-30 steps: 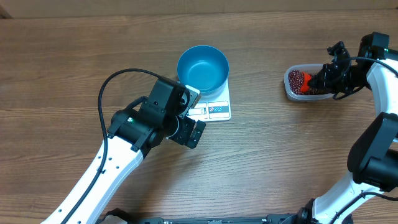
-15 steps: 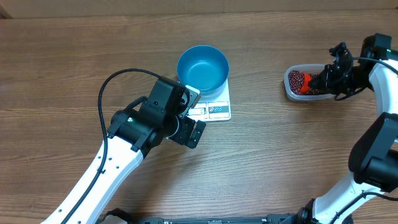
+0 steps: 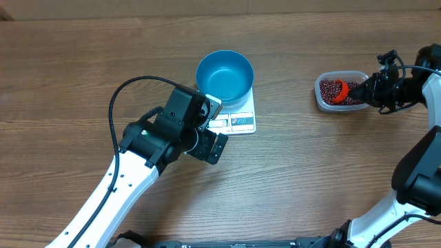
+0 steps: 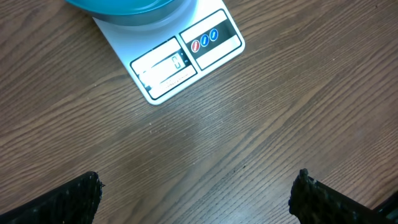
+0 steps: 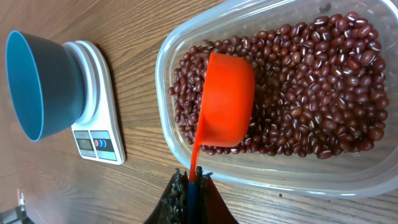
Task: Scoop item into bowl and weigh 150g on scale
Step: 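Drag the scoop through the beans with the right gripper to fill it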
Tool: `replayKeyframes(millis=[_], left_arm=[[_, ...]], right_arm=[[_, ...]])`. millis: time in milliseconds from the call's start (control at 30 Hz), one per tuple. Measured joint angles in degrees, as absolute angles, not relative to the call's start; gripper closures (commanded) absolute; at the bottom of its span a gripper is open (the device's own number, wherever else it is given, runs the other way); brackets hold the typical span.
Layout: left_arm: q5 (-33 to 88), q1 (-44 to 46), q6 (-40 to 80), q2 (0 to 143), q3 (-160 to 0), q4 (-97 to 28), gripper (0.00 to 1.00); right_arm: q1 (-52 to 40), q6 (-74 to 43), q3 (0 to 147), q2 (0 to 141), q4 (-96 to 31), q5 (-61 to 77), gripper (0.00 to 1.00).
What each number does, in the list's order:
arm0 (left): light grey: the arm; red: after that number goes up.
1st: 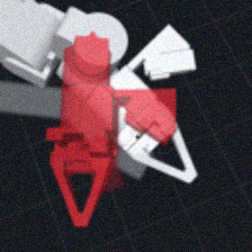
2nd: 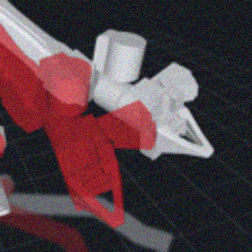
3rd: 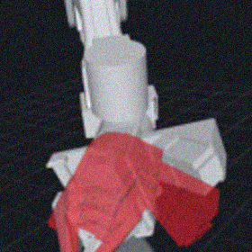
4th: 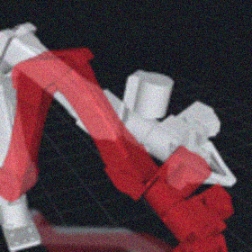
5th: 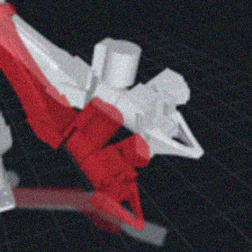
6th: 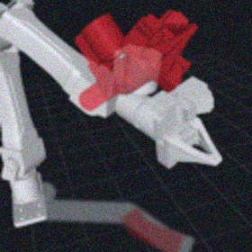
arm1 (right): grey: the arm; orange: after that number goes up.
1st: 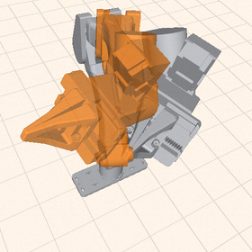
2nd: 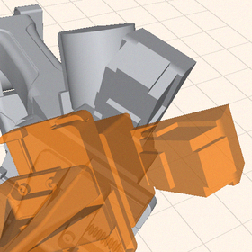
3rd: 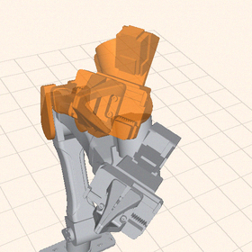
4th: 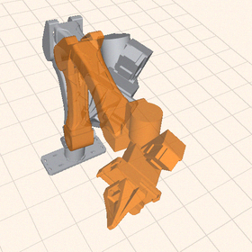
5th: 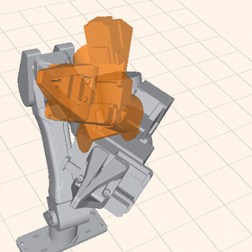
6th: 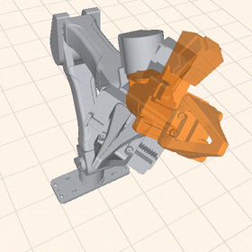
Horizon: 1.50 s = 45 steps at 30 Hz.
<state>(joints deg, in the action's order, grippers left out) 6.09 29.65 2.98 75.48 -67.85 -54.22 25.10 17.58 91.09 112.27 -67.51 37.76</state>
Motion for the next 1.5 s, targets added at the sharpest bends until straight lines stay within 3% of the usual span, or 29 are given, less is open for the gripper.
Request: replayKeyframes(millis=[1500], left_arm=[[6.1,29.6,3.0,75.5,-67.9,-54.2,0.00]], right_arm=[[33.4,23.4,91.0,112.3,-75.5,53.8,0.97]])
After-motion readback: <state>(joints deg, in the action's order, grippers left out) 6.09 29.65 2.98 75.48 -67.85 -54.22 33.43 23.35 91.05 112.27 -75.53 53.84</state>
